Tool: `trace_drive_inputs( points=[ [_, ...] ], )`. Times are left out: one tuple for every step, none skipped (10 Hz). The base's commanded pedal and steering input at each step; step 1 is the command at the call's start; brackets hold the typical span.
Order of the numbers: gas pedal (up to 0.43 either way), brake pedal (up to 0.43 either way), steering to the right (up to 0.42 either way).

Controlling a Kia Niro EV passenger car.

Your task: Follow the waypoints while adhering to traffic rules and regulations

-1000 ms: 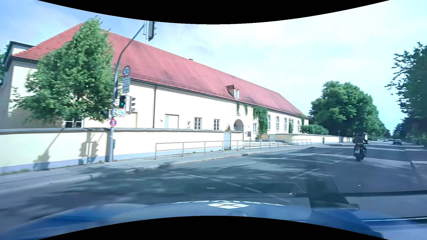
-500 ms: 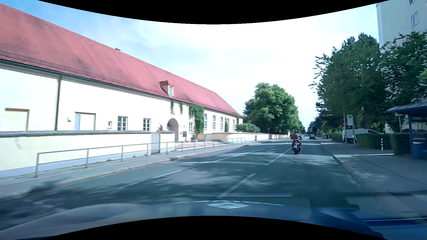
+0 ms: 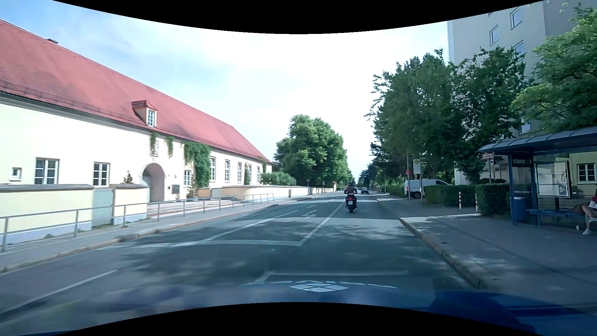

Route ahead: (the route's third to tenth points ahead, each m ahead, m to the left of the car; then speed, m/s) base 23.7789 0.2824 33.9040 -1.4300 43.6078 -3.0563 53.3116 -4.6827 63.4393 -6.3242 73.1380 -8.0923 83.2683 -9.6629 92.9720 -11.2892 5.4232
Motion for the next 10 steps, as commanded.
trace_drive_inputs(
  points=[
    [0.157,0.0,0.231],
    [0.169,0.0,0.182],
    [0.169,0.0,0.152],
    [0.189,0.0,0.118],
    [0.197,0.0,0.088],
    [0.197,0.0,0.066],
    [0.197,0.0,0.051],
    [0.197,0.0,0.042],
    [0.197,0.0,0.036],
    [0.197,0.0,0.029]
  ],
)
